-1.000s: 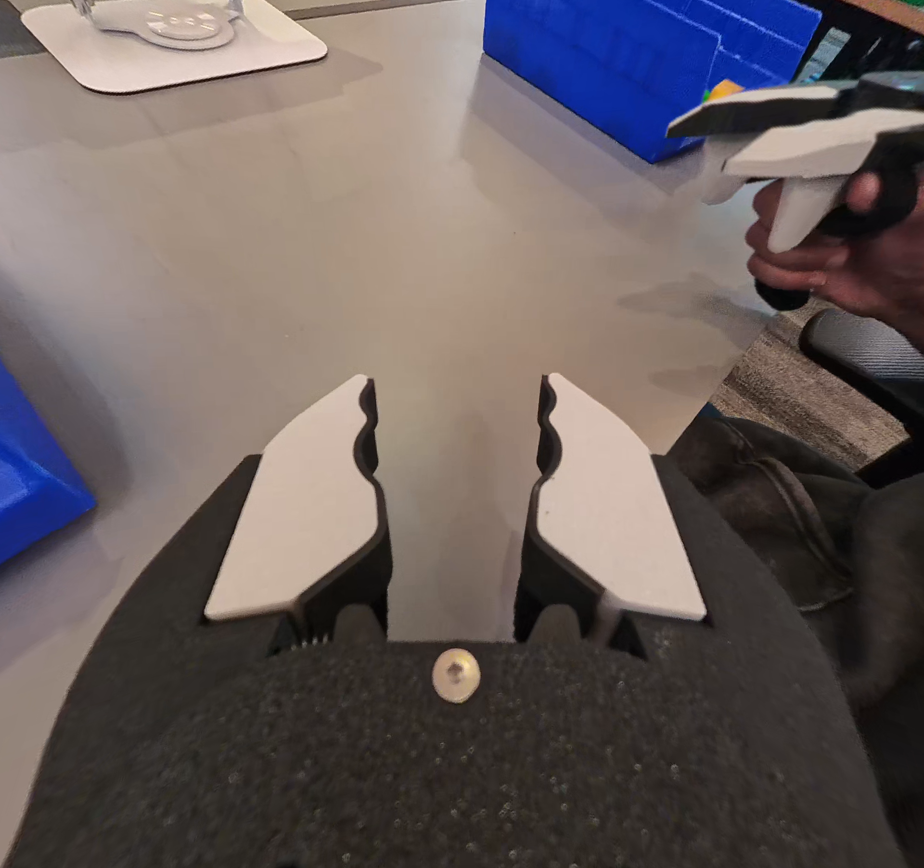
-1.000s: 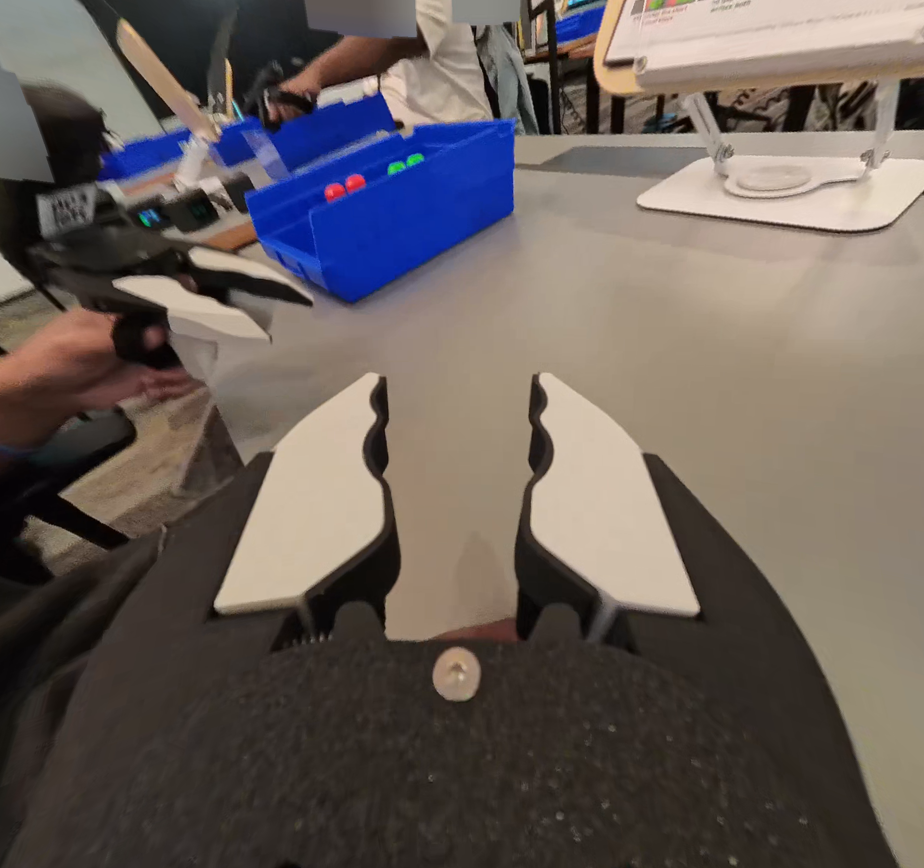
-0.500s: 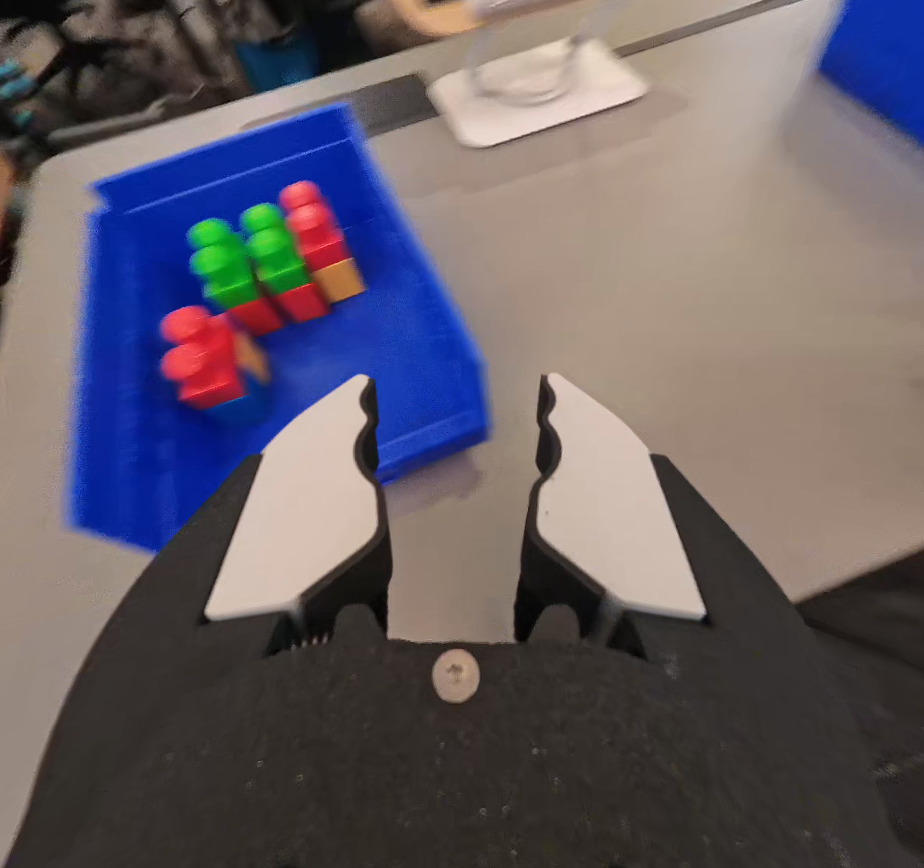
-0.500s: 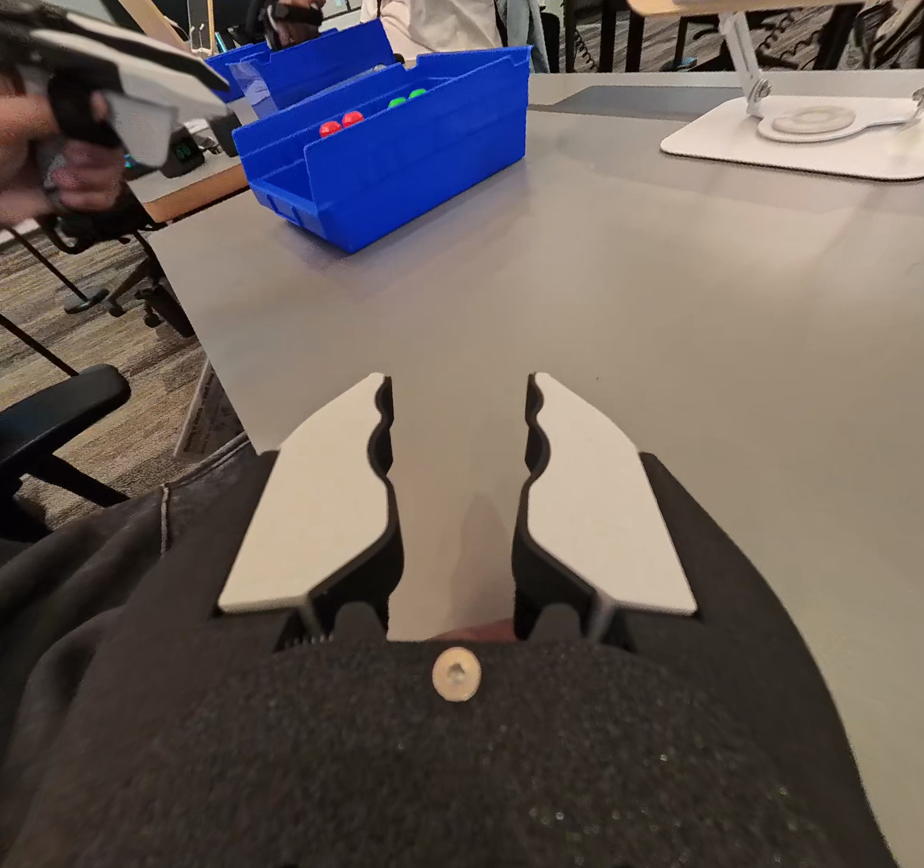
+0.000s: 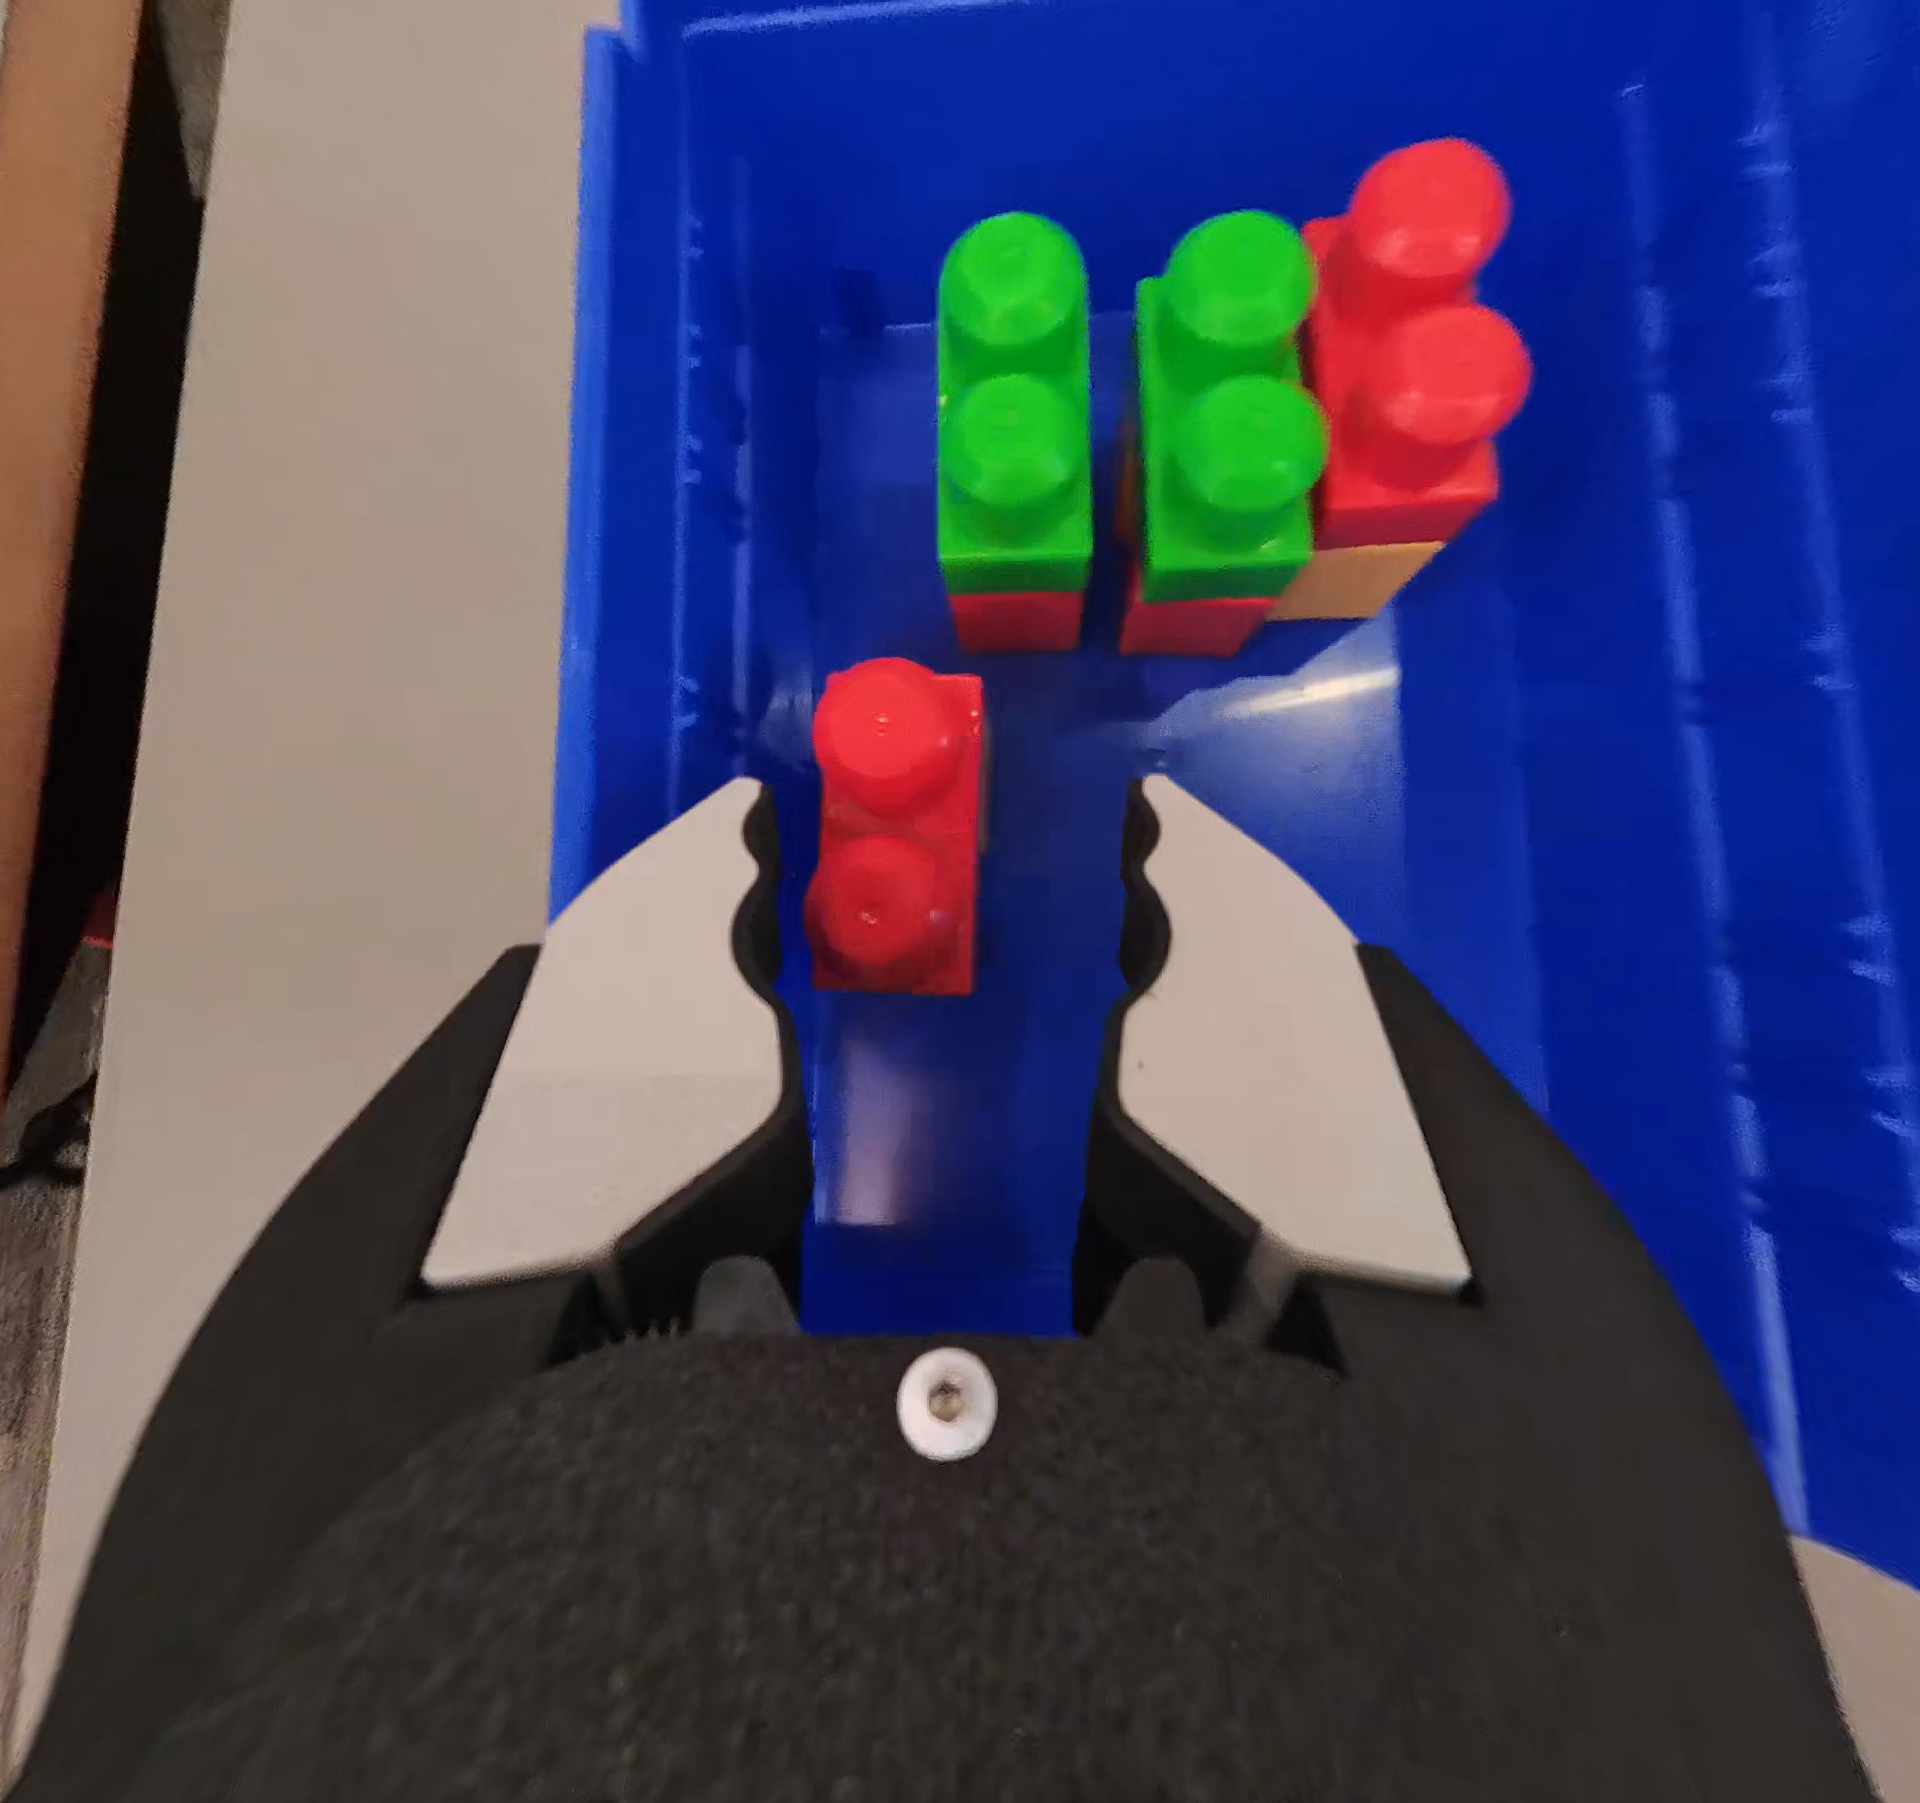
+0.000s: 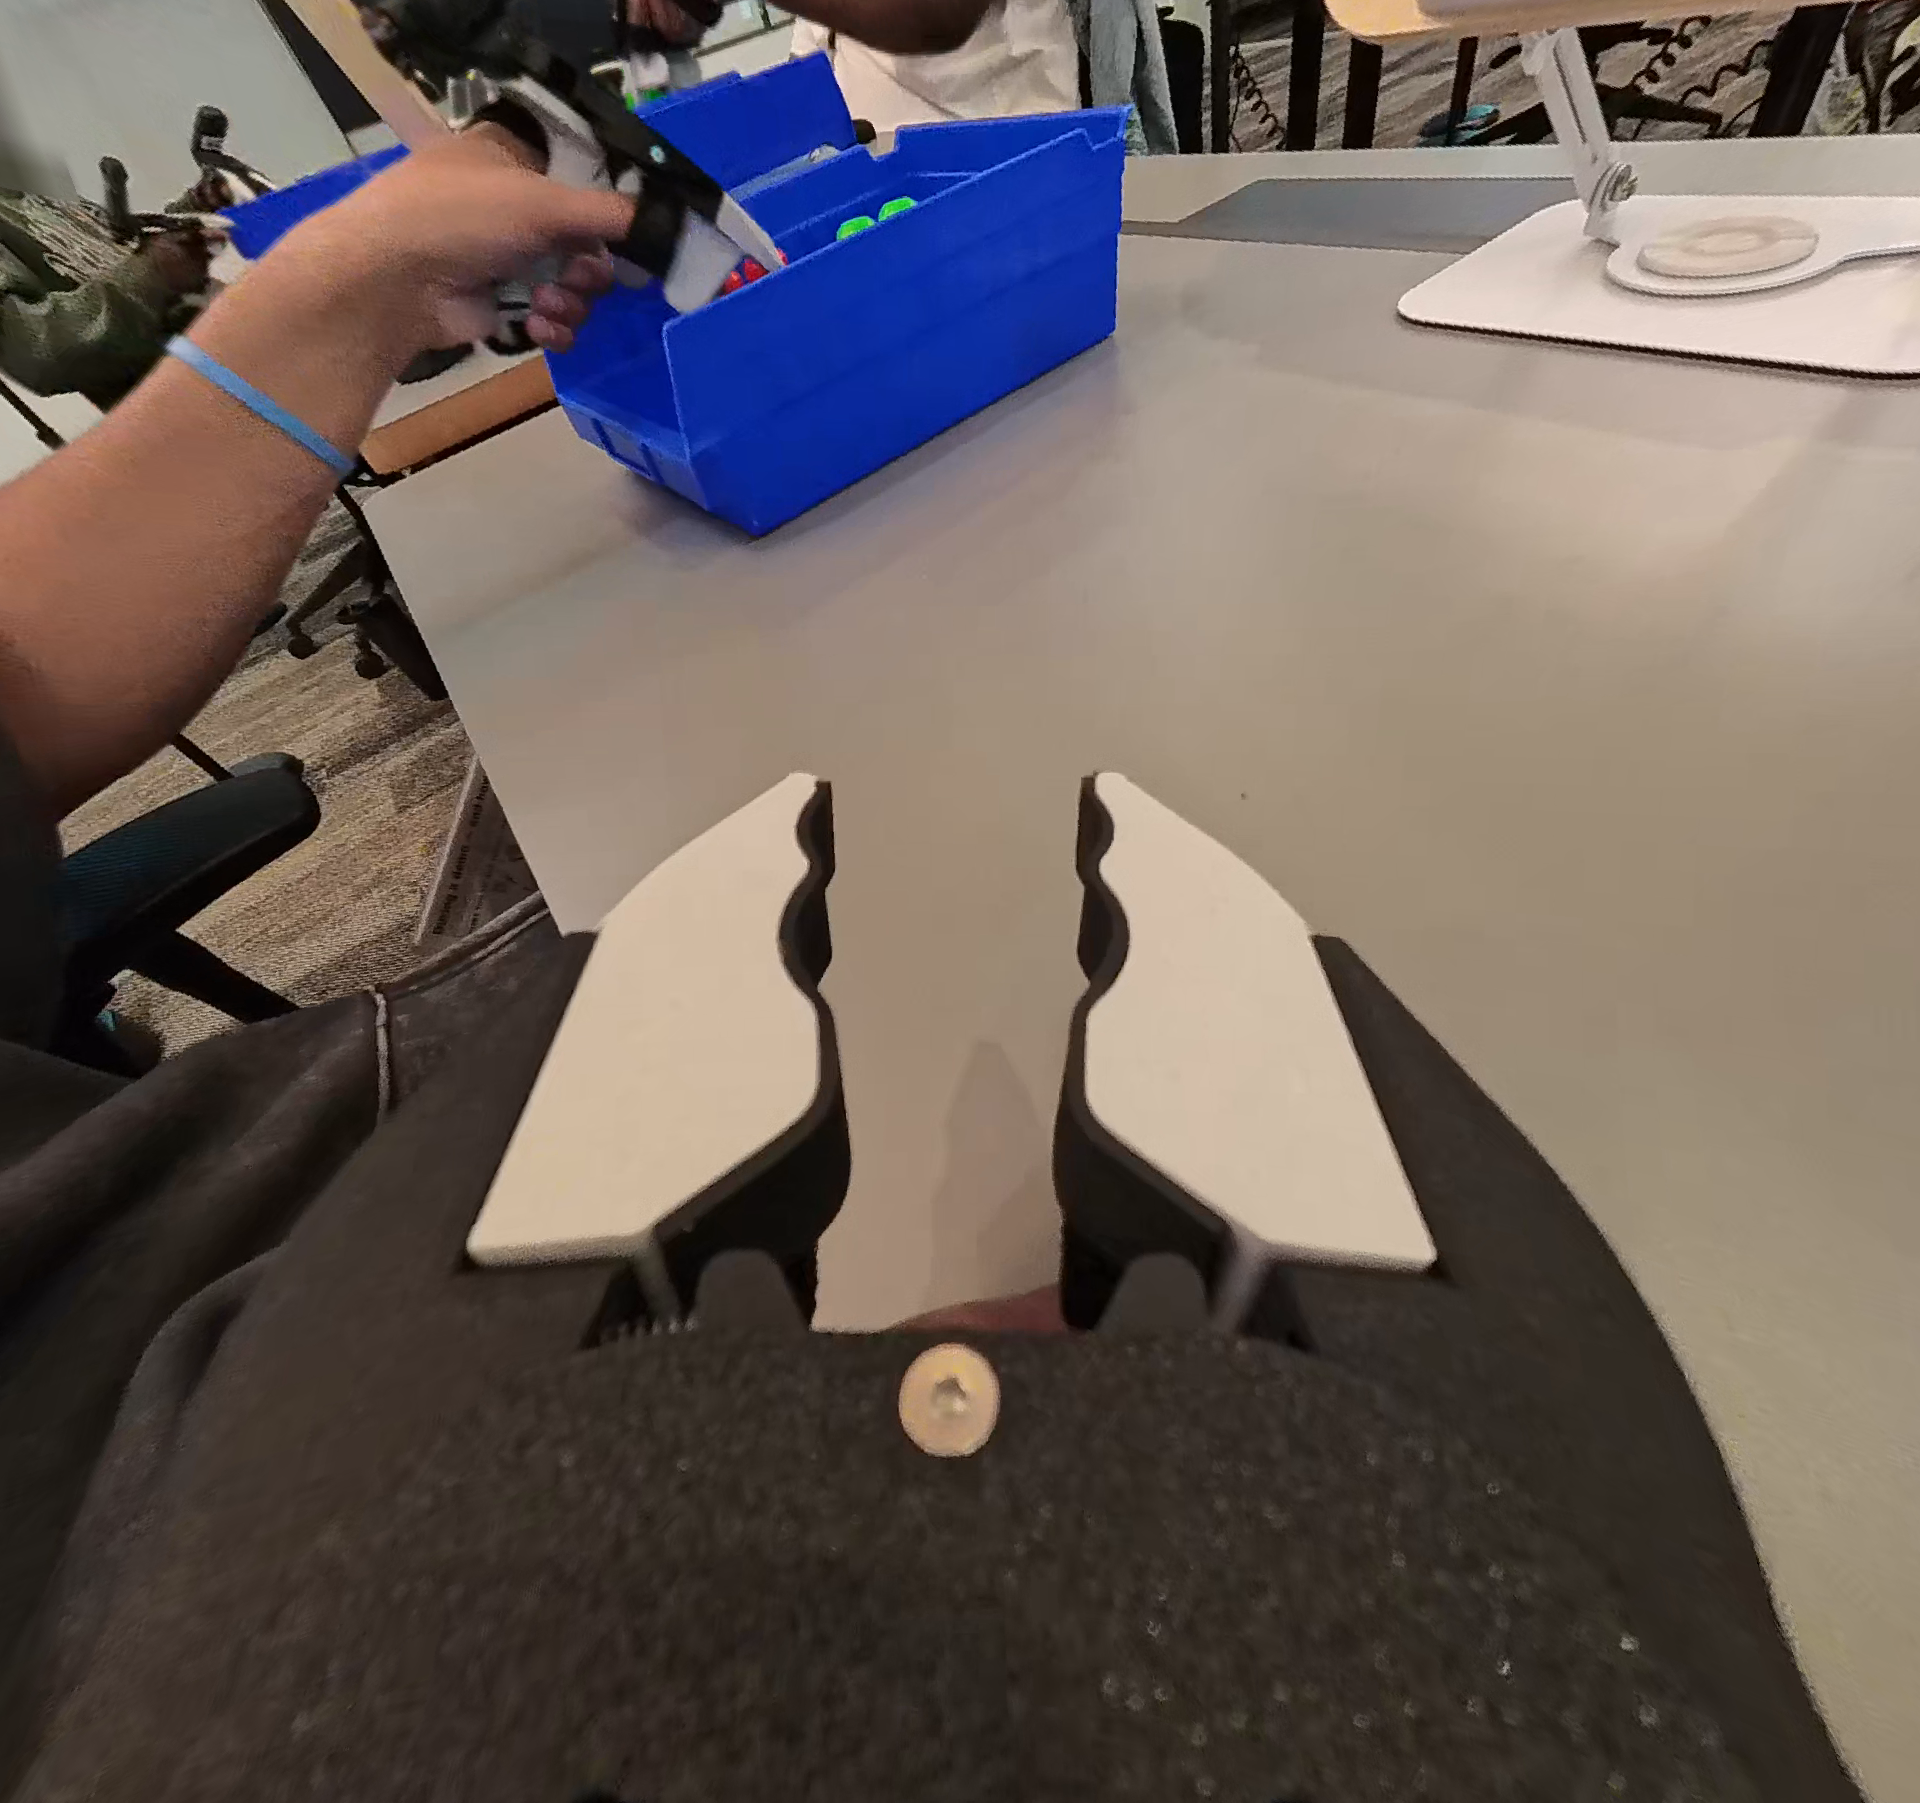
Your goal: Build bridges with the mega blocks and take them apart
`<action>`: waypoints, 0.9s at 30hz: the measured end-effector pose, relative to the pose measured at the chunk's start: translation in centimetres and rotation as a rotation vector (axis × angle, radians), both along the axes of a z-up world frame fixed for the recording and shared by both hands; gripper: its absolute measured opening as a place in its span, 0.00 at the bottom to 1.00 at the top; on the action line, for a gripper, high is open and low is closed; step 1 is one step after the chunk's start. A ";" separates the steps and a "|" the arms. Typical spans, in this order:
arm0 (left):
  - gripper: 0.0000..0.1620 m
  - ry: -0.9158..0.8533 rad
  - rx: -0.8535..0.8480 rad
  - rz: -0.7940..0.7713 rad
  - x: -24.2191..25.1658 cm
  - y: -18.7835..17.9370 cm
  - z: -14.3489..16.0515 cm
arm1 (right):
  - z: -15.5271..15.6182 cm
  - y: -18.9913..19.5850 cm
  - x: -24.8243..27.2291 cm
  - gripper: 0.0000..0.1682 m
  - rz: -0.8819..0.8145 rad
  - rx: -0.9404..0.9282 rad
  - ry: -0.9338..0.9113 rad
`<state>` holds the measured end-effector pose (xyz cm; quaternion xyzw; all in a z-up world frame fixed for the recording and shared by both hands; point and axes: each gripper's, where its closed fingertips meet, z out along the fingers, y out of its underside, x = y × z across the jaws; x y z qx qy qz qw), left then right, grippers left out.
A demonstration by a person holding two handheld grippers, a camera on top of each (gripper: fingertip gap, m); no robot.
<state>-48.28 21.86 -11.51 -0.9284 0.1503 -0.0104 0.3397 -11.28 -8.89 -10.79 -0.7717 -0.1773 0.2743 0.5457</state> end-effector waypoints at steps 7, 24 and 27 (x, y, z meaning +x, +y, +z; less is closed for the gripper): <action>0.25 0.042 -0.120 0.014 -0.2 -0.1 -4.0 | -0.7 -0.1 -0.2 0.26 0.022 -0.026 -0.011; 0.24 -0.344 0.287 -0.500 10.6 -6.2 10.4 | 0.2 1.4 -0.4 0.24 0.062 -0.030 0.065; 0.24 -0.575 0.314 -0.743 16.9 -11.1 14.1 | 3.2 3.3 -1.1 0.26 0.134 0.000 0.167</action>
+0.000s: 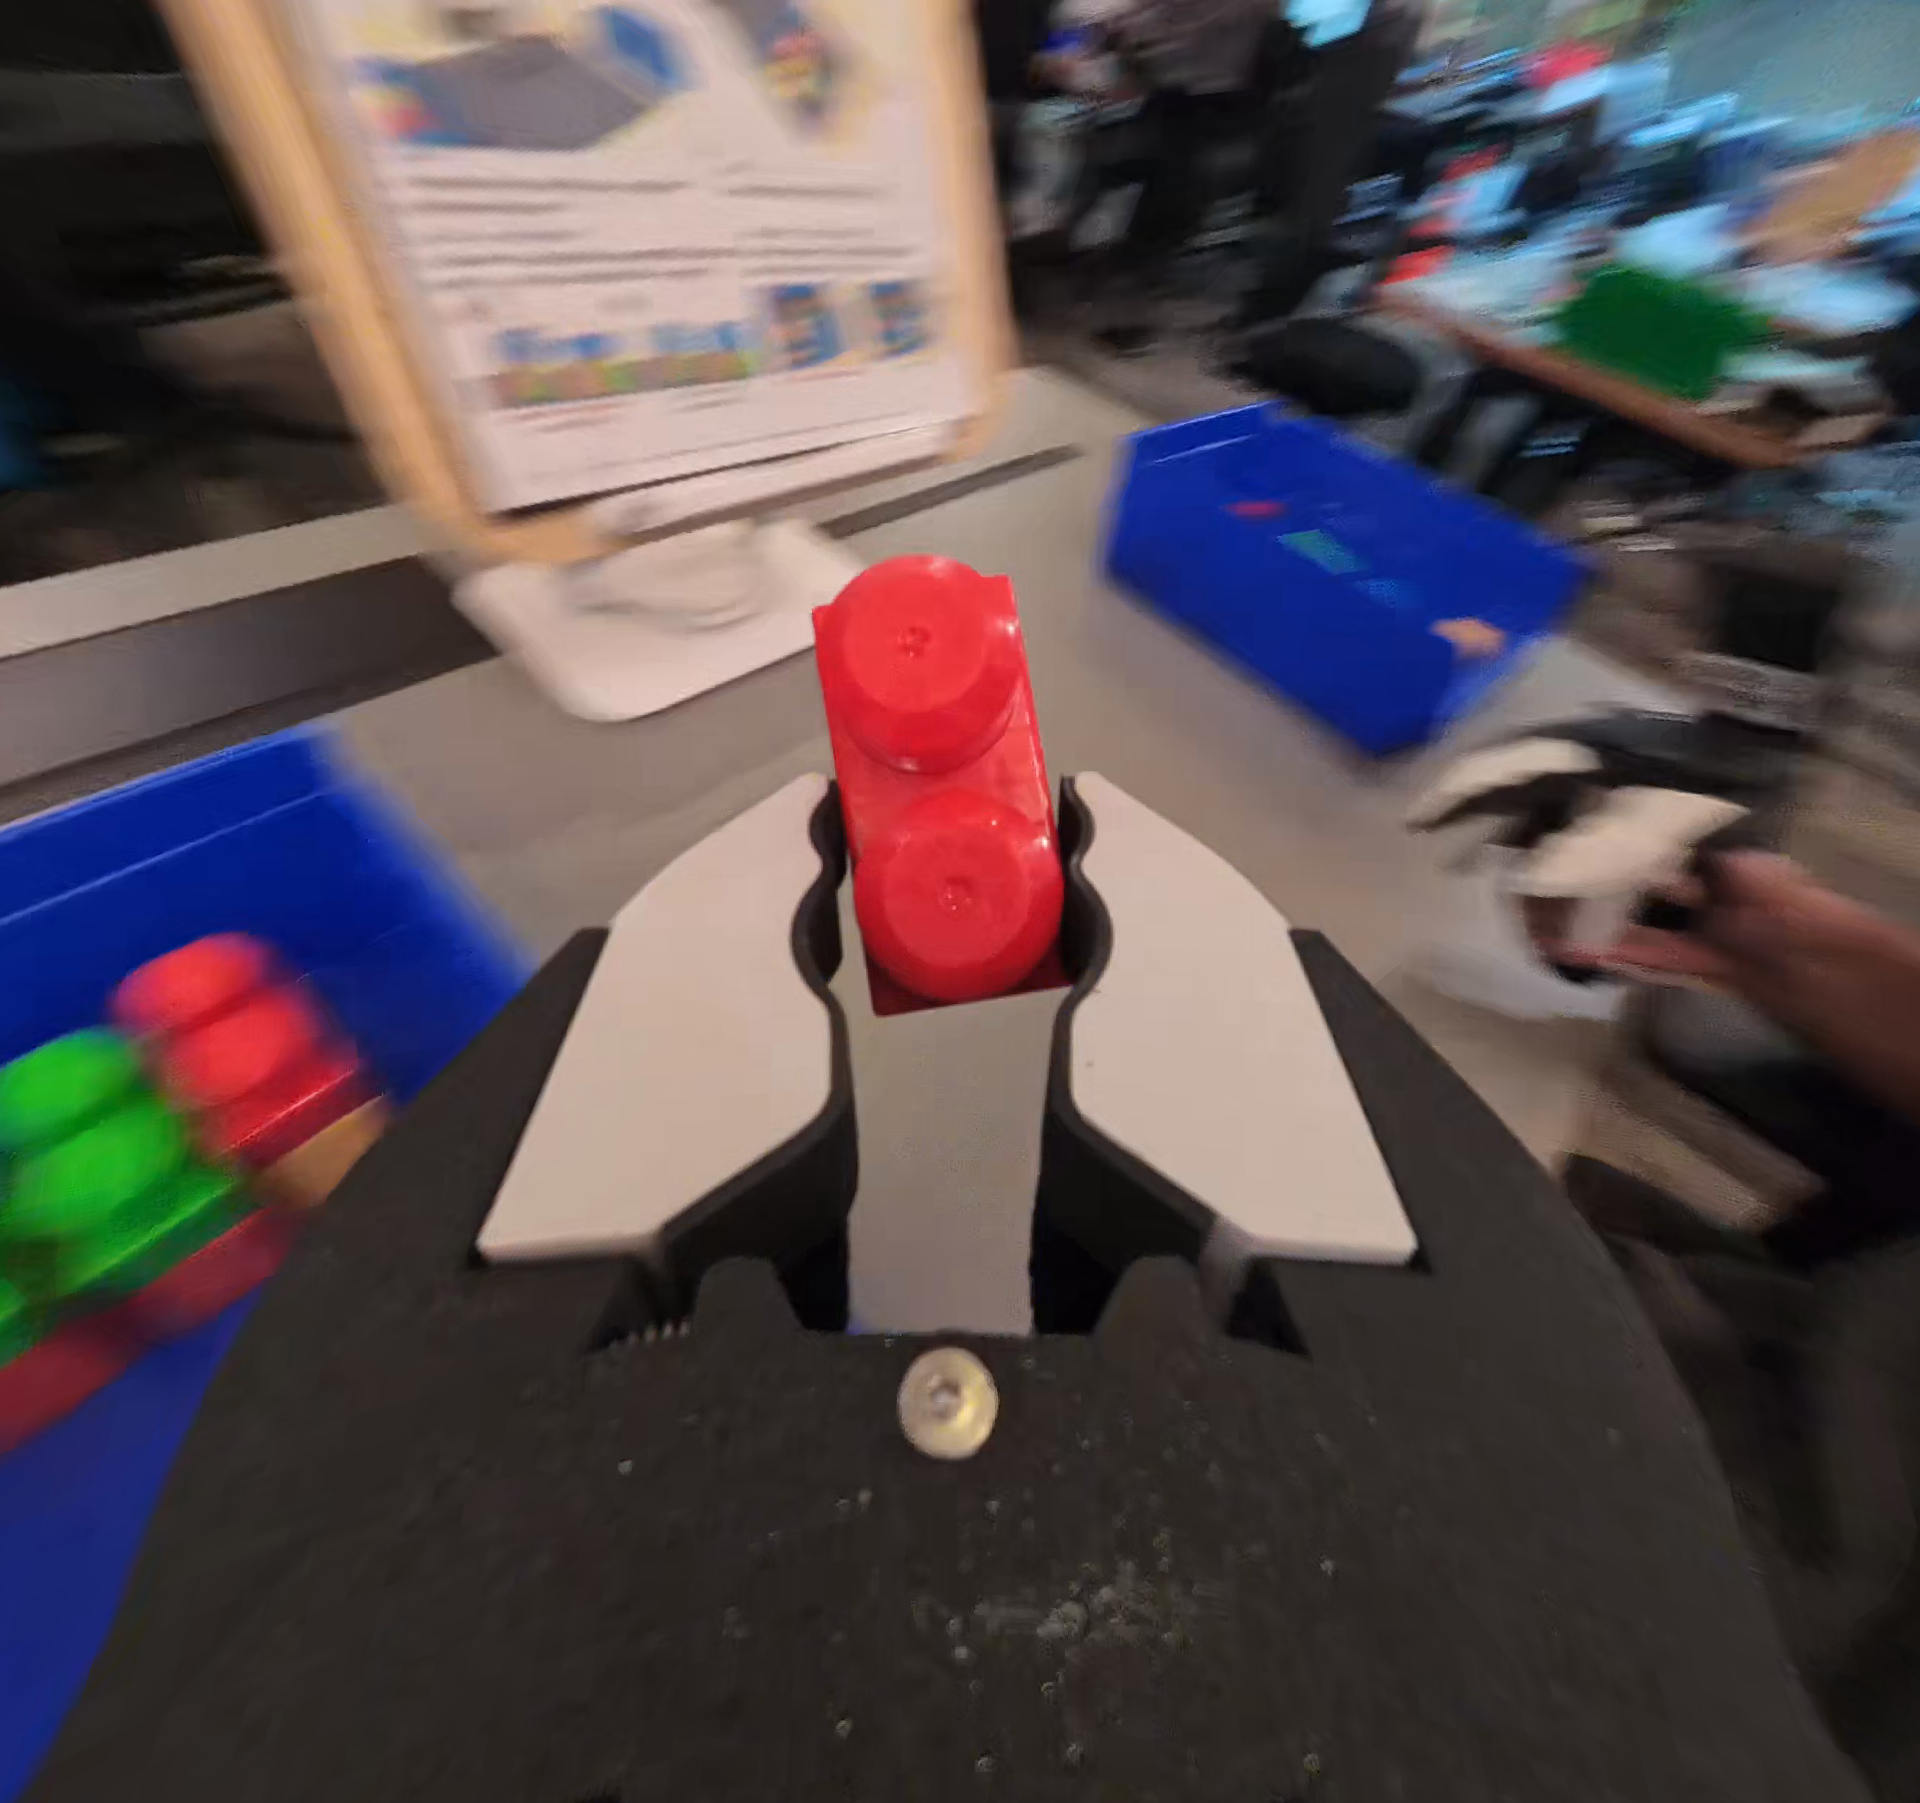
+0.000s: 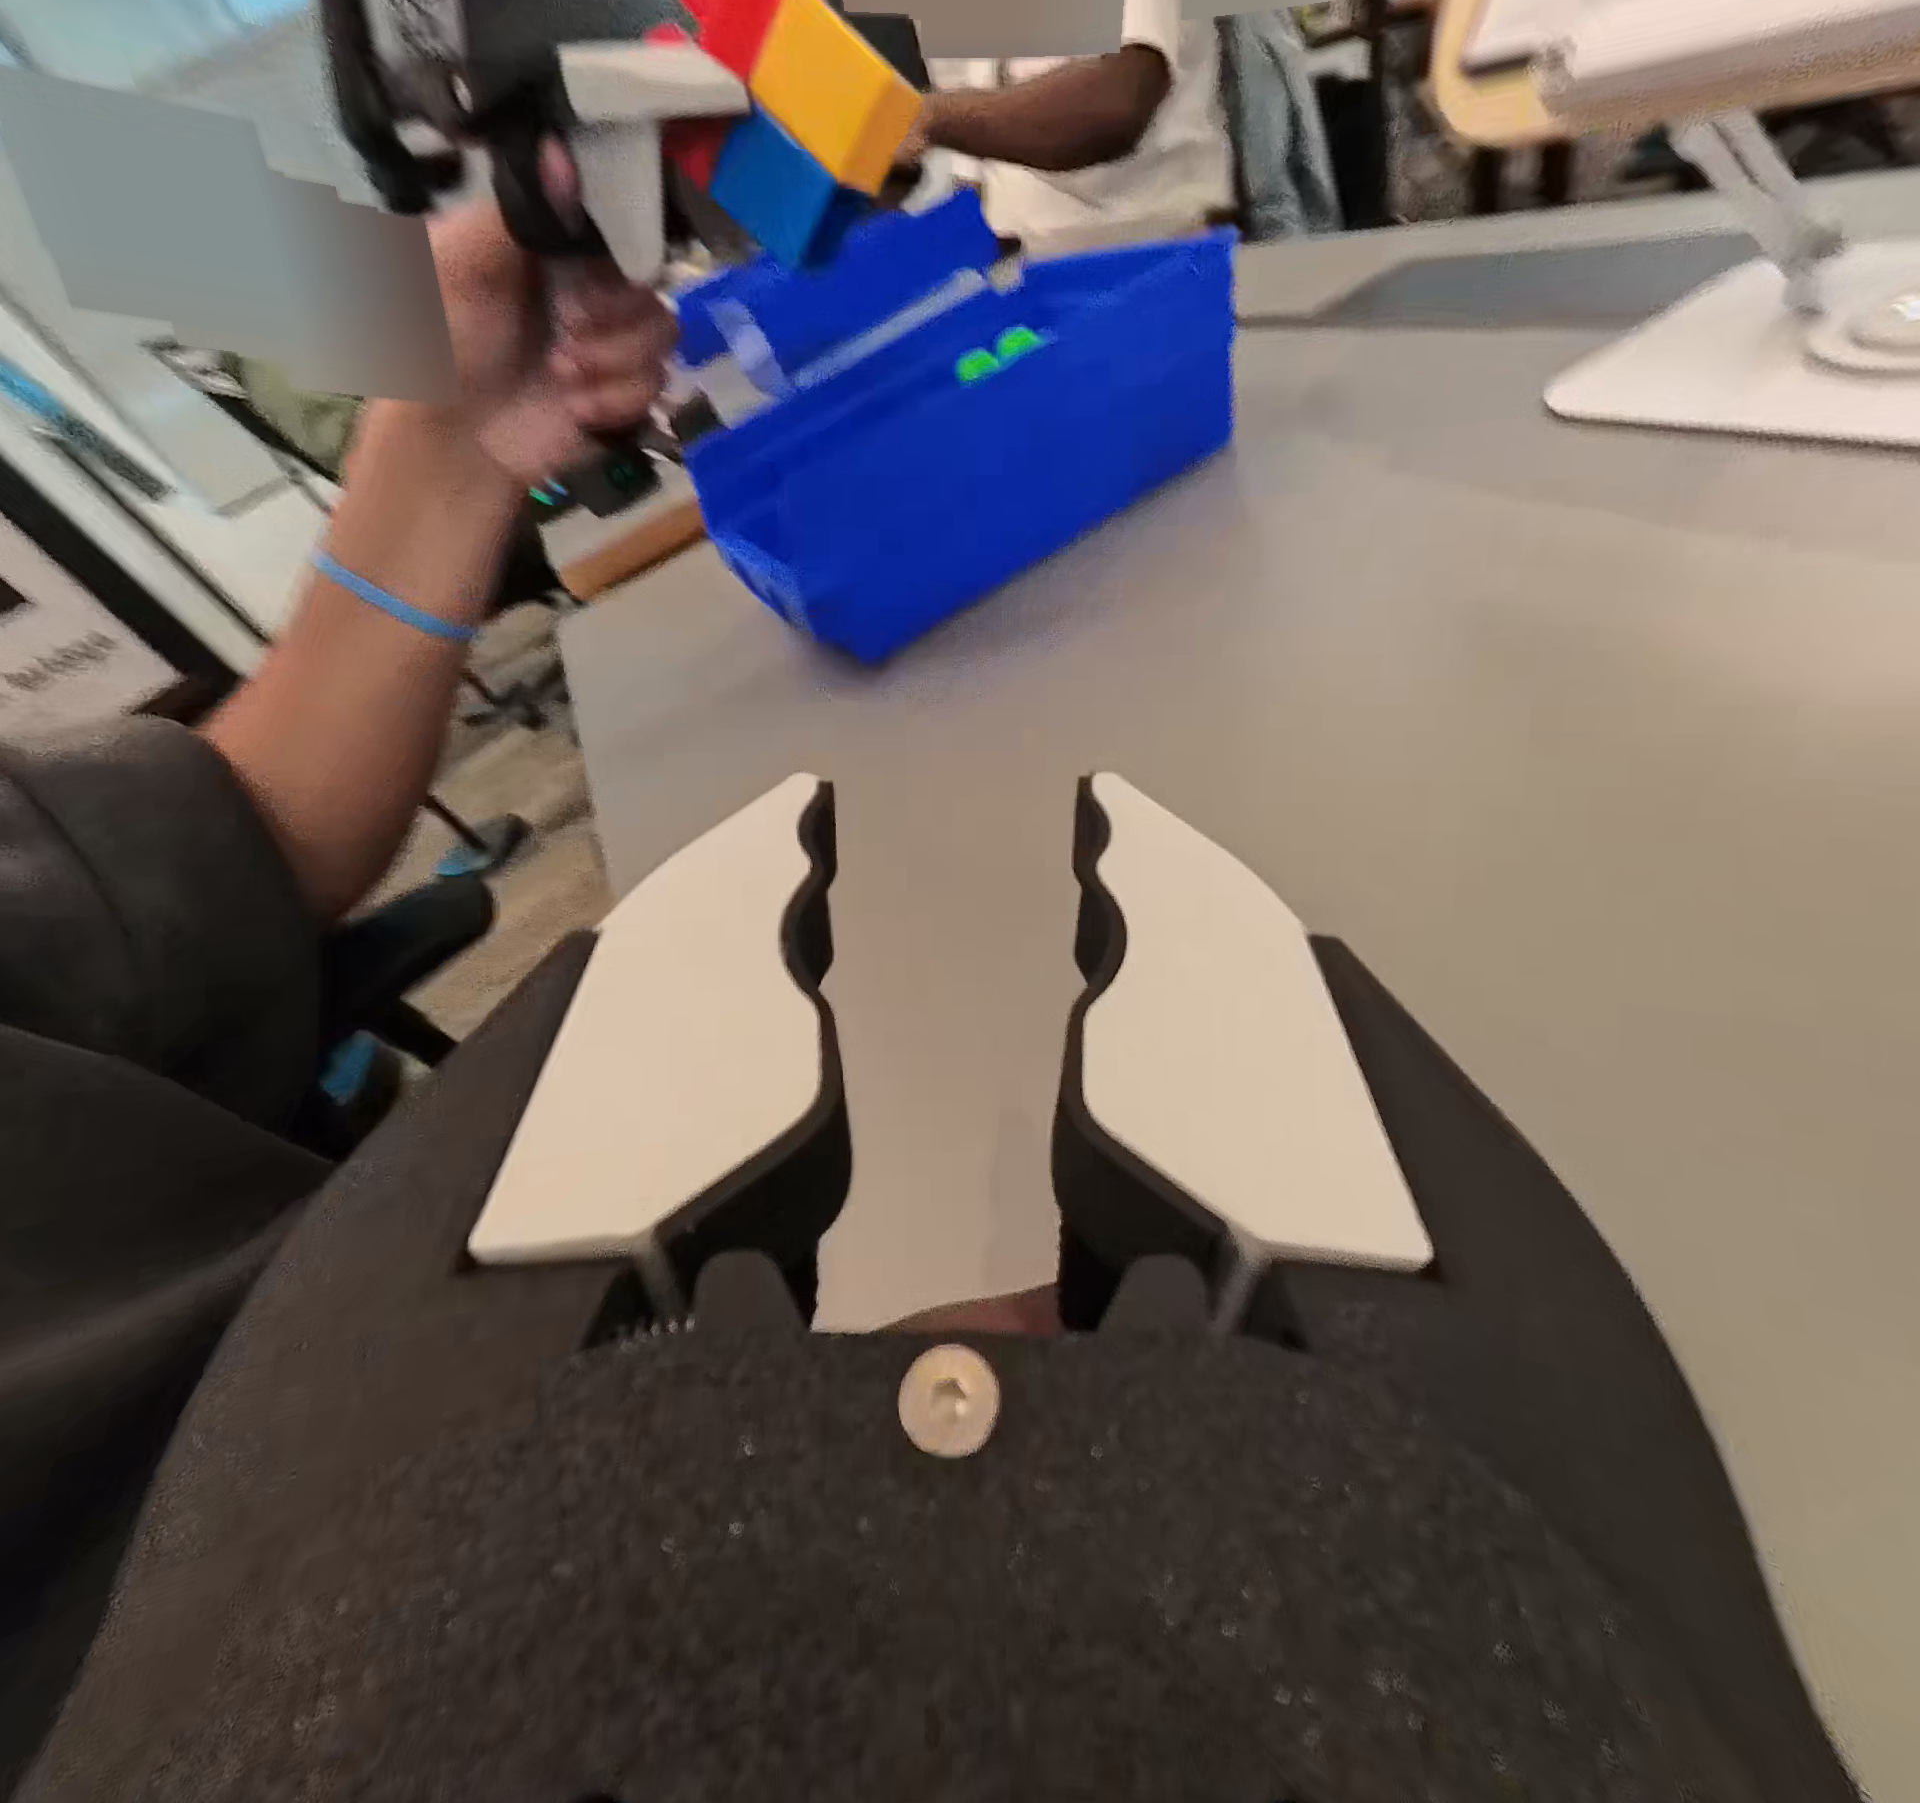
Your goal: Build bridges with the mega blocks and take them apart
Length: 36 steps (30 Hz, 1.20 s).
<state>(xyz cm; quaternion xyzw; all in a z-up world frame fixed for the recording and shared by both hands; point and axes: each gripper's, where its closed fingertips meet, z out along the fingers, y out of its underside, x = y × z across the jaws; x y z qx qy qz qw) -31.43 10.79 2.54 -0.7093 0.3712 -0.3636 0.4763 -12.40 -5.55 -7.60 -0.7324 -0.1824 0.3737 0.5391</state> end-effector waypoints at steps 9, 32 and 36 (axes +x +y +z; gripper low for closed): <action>0.24 0.029 -0.149 -0.667 11.7 -9.9 -3.8 | 3.7 4.8 -2.9 0.35 0.364 0.050 -0.137; 0.22 0.043 -0.137 -0.776 15.0 -12.4 -7.4 | 0.5 4.0 -4.4 0.22 0.504 -0.015 -0.094; 0.22 -0.248 -0.158 -0.746 13.5 -10.9 -1.6 | -3.3 4.2 -3.4 0.22 0.483 -0.094 -0.217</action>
